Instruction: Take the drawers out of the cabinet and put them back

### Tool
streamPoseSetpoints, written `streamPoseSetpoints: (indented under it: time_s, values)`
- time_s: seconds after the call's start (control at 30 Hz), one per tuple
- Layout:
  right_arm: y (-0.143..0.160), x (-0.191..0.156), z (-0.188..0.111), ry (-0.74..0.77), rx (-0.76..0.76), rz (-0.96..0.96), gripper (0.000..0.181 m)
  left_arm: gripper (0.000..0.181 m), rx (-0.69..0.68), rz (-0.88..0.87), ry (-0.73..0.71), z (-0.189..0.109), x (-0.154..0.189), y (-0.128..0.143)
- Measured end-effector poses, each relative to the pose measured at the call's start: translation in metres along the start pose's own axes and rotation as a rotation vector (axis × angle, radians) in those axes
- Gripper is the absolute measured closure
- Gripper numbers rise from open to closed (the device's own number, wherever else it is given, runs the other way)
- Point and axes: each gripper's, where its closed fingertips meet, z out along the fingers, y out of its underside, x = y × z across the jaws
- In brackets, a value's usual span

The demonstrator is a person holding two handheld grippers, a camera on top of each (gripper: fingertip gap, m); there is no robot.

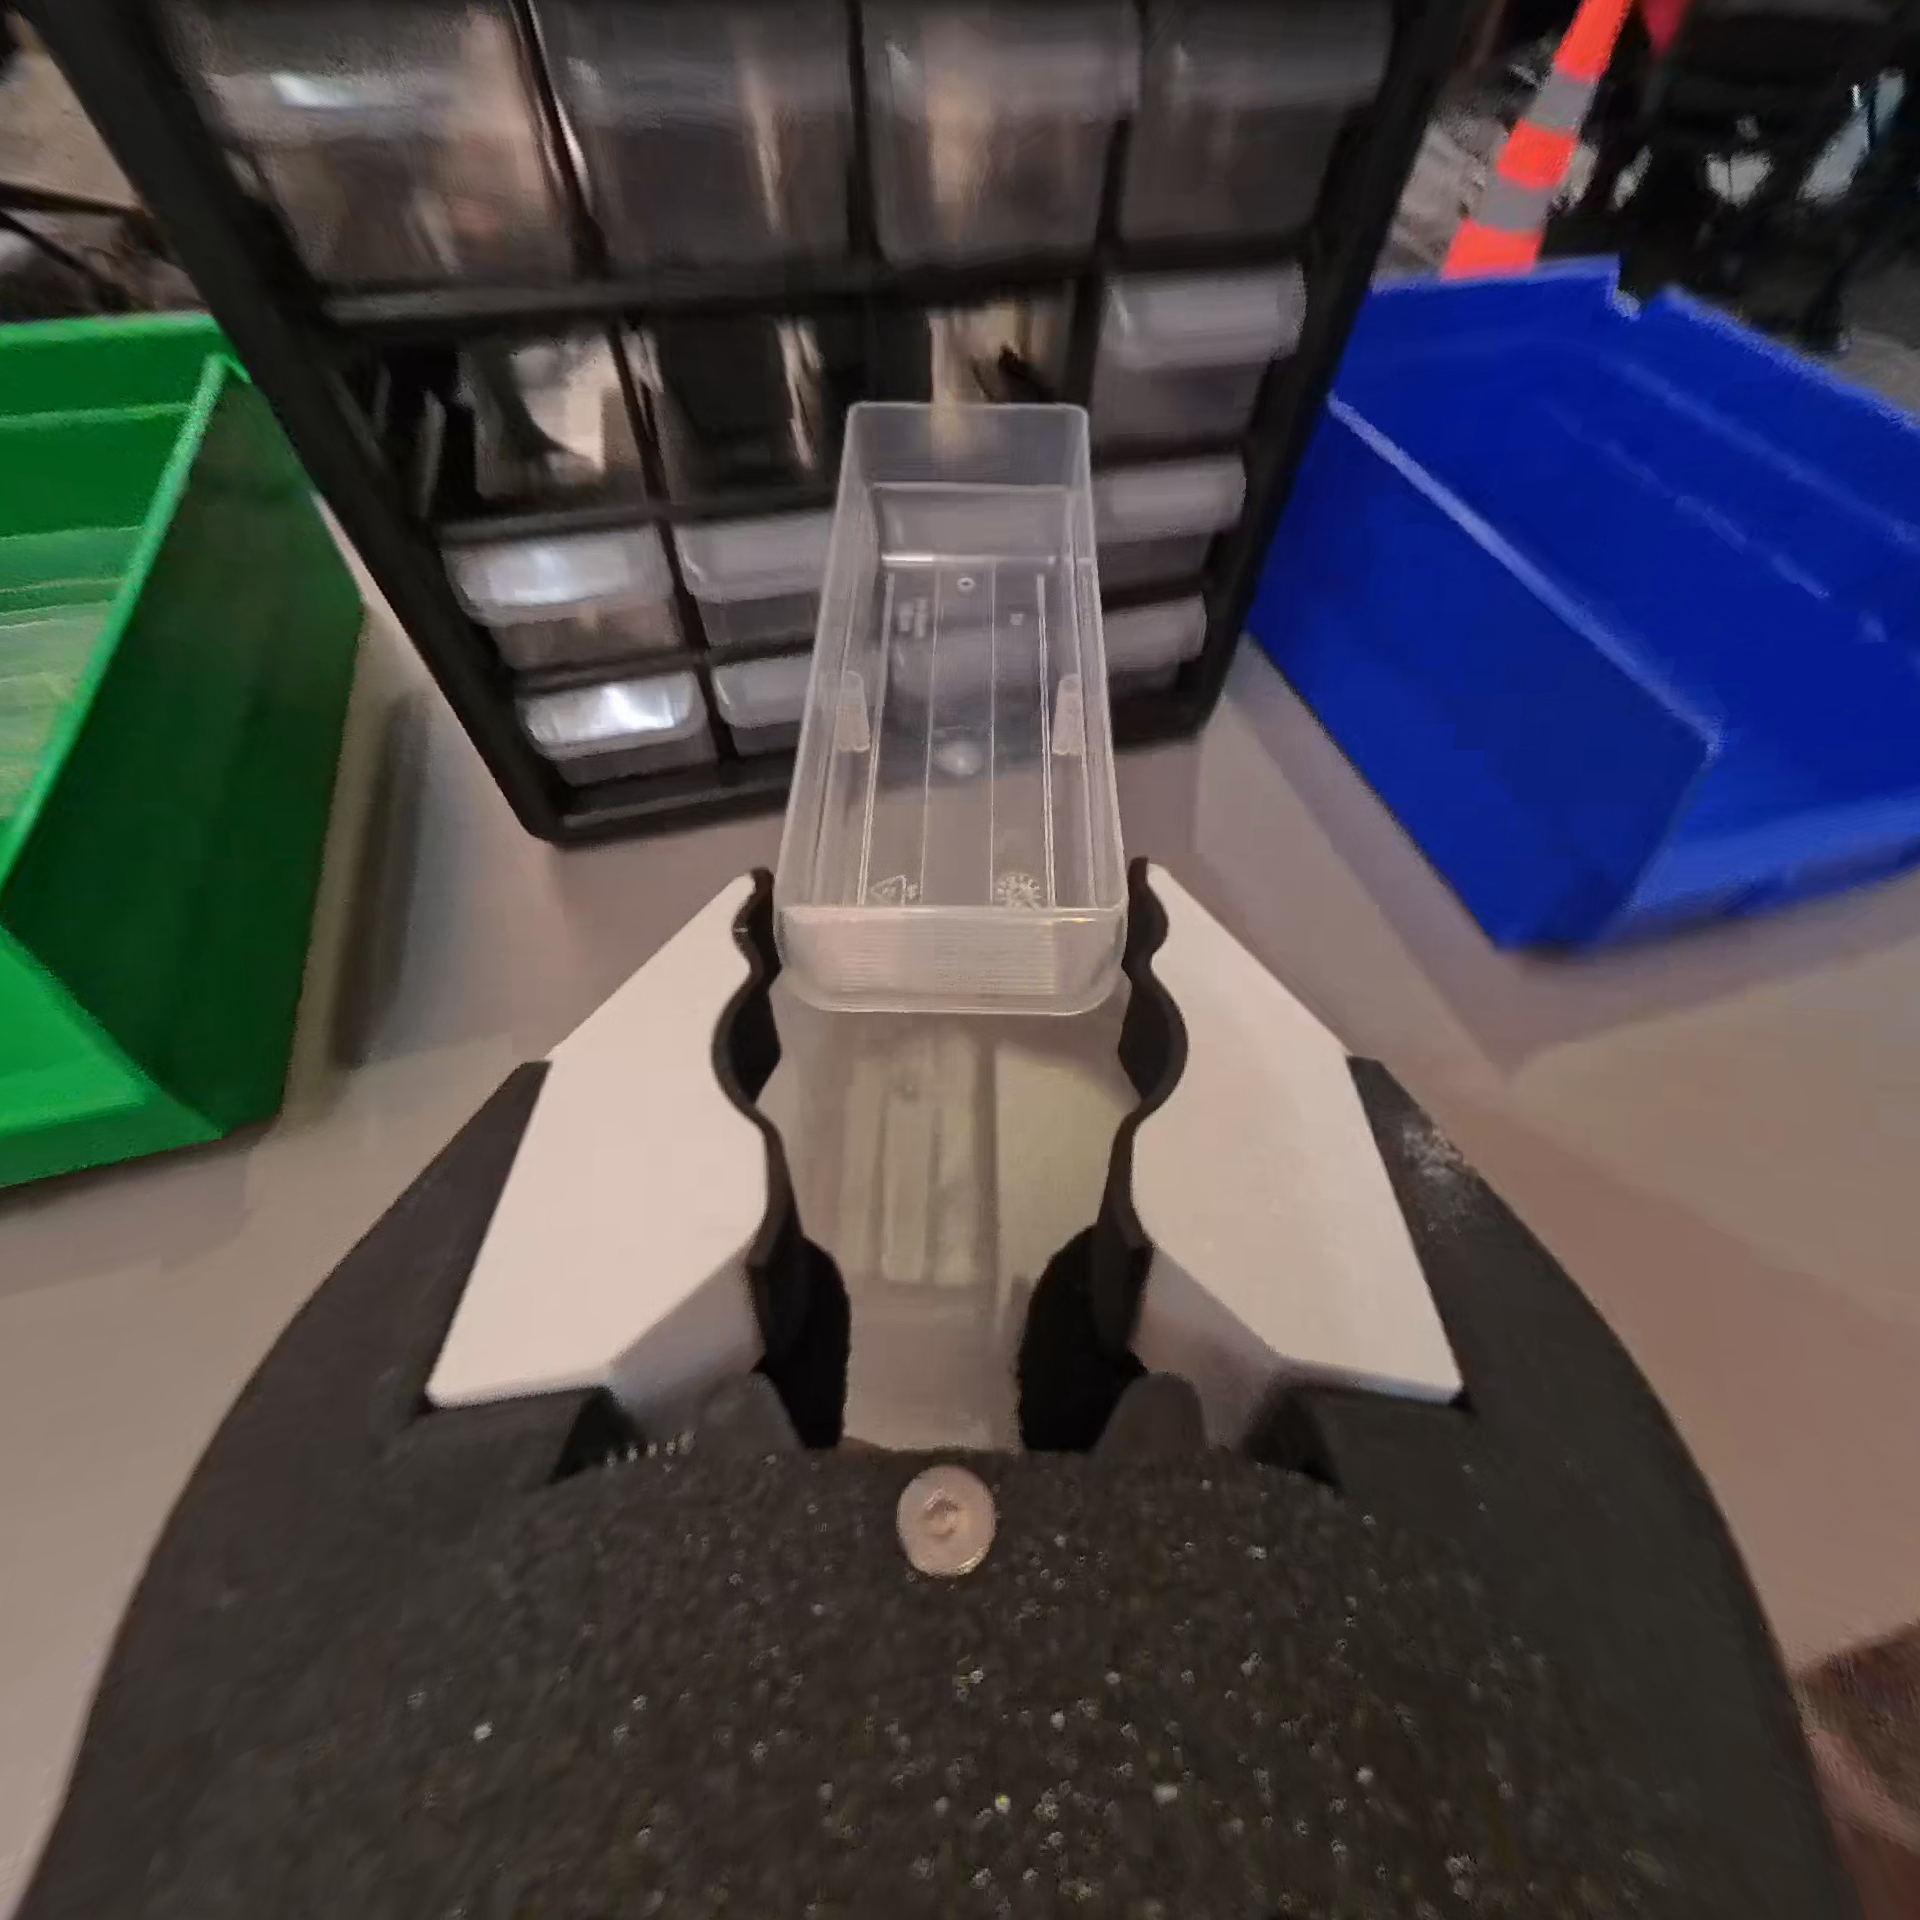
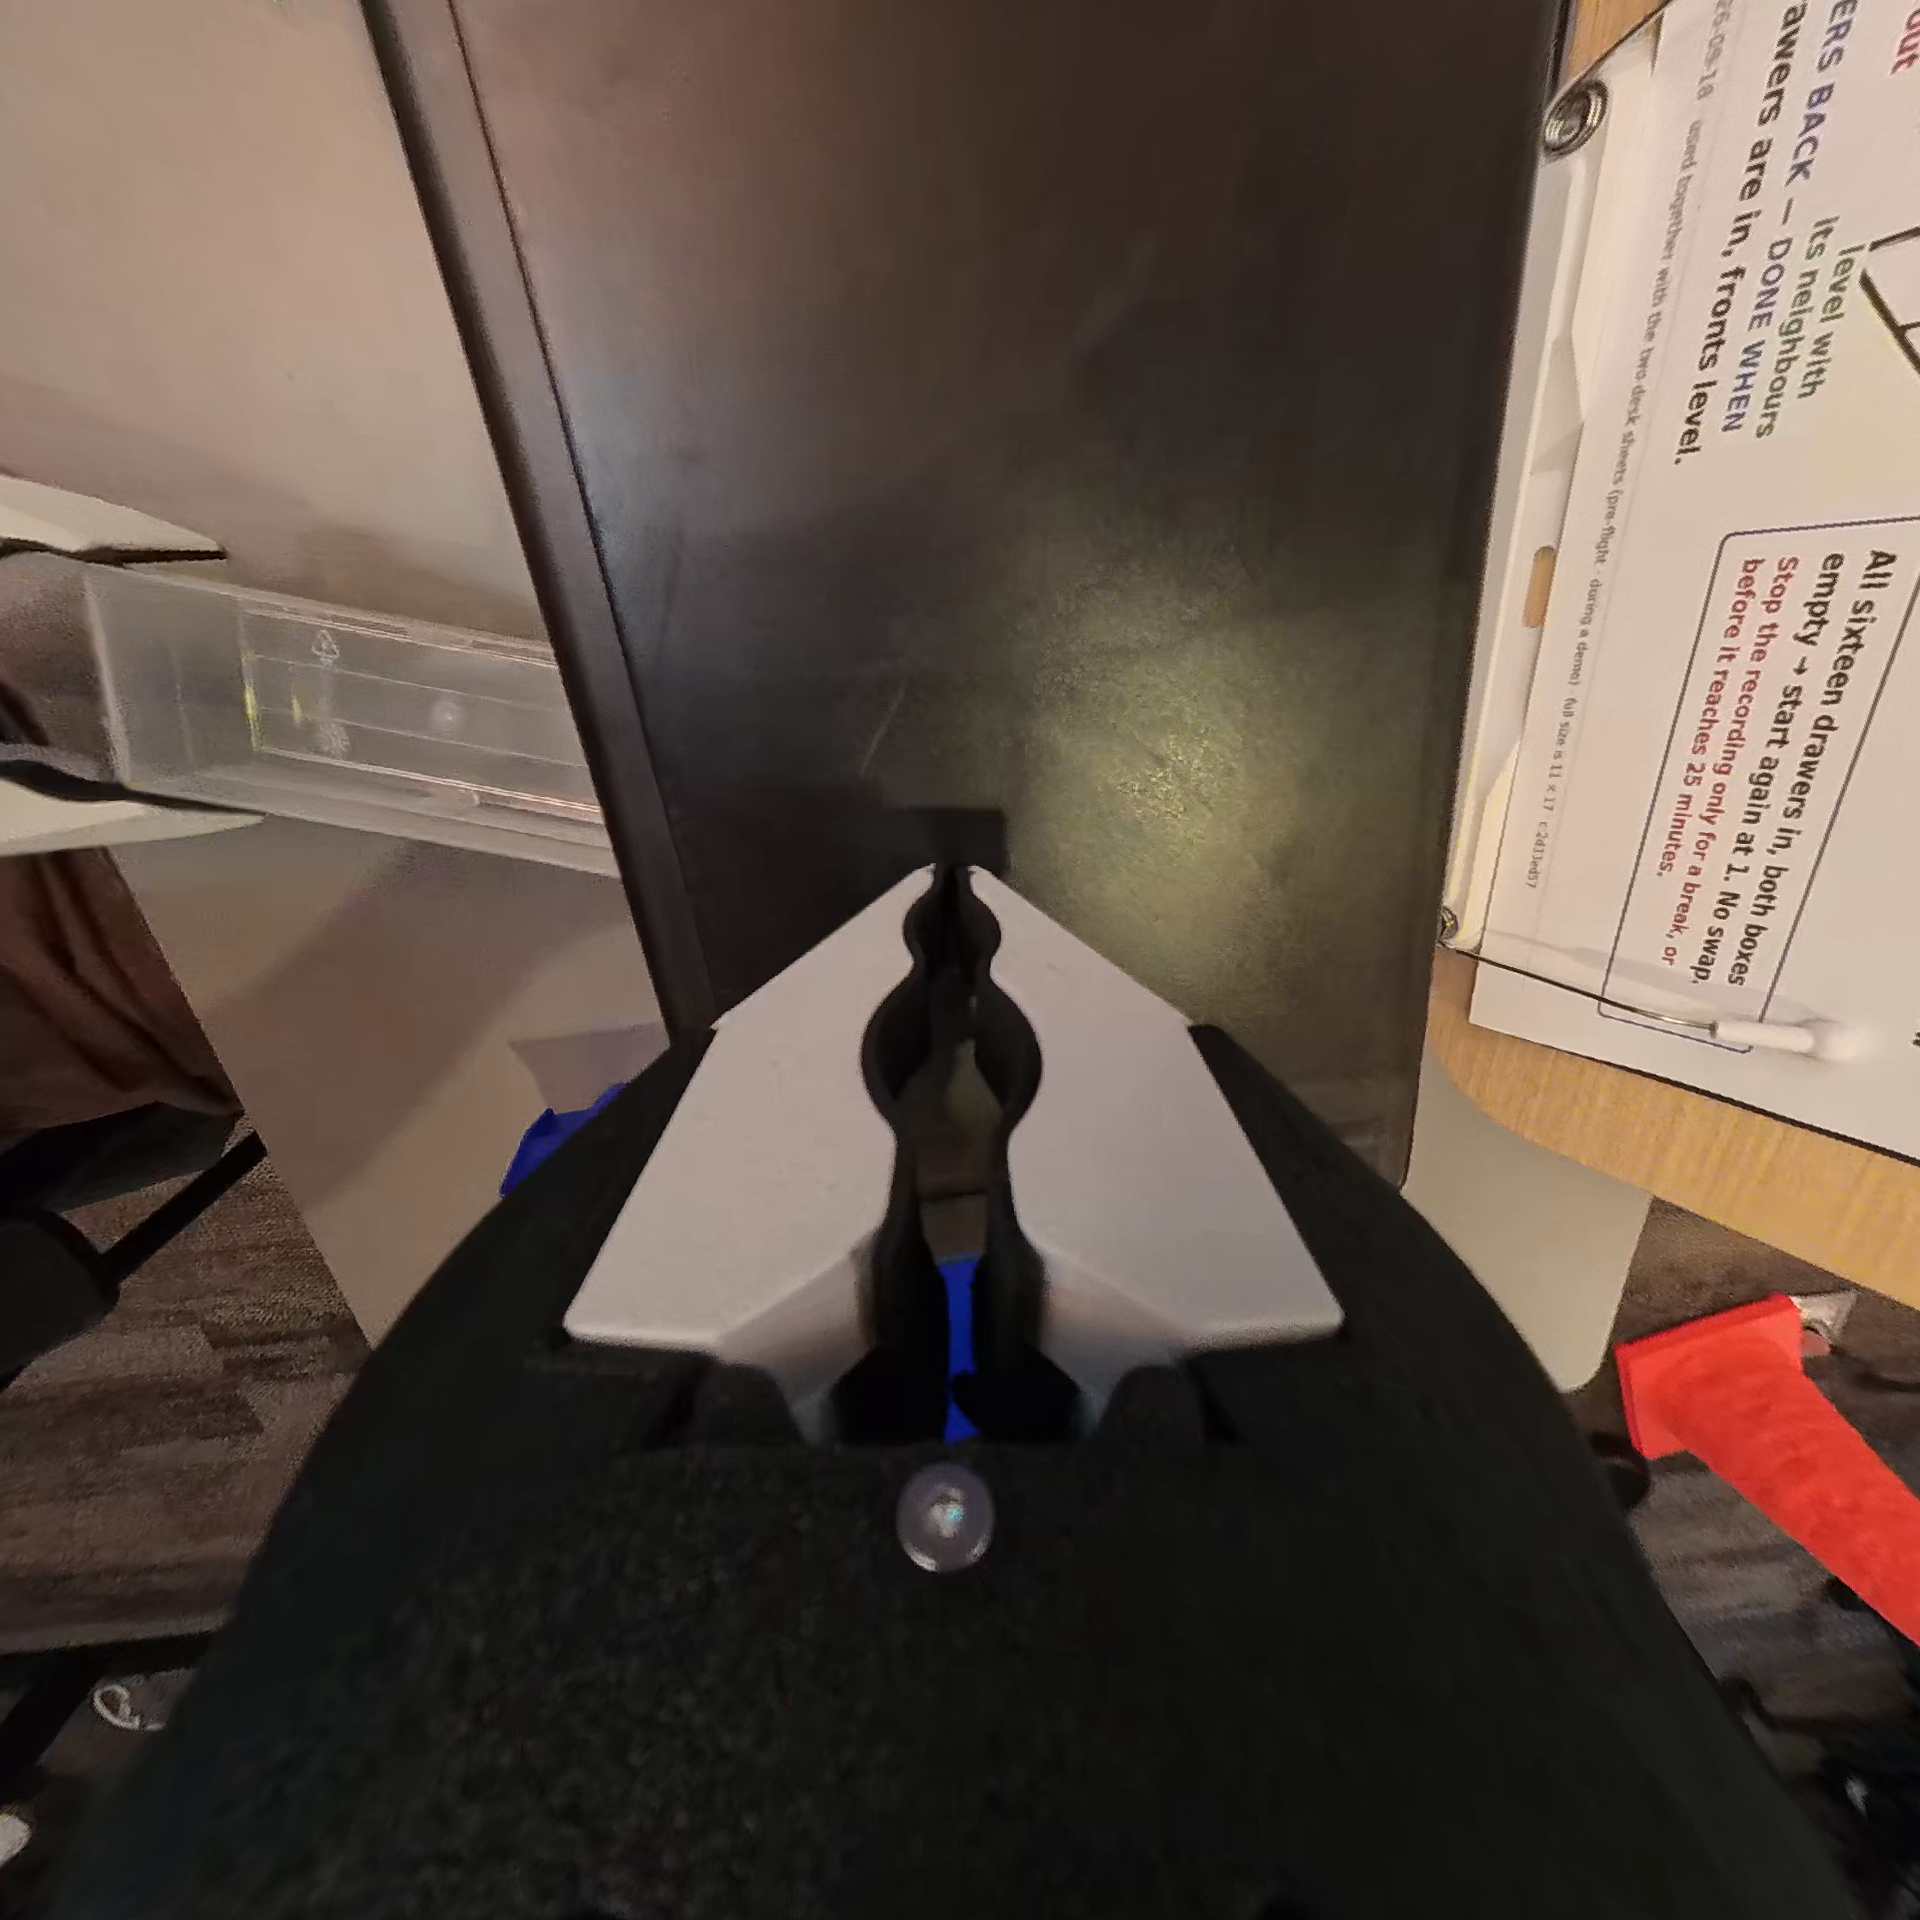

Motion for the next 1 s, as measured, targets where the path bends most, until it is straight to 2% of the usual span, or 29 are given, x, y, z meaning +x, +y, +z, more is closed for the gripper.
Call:
streamPoseSetpoints:
  time_s: [0.1,0.3,0.57,1.0]
  values:
    - [0.0,0.0,0.0,0.015,-0.033,0.0,0.181,0.116,0.013,-0.021,-0.029,0.004,0.009,-0.015]
    - [0.0,0.0,0.0,0.048,-0.077,0.002,0.181,0.116,-0.025,-0.041,-0.053,0.01,0.019,-0.019]
    - [0.0,0.0,0.0,0.087,-0.051,0.005,0.181,0.116,-0.046,-0.041,-0.094,0.016,0.022,-0.023]
    - [0.0,0.001,0.0,0.066,-0.015,0.023,0.181,0.117,-0.039,-0.034,-0.145,0.019,0.02,-0.033]
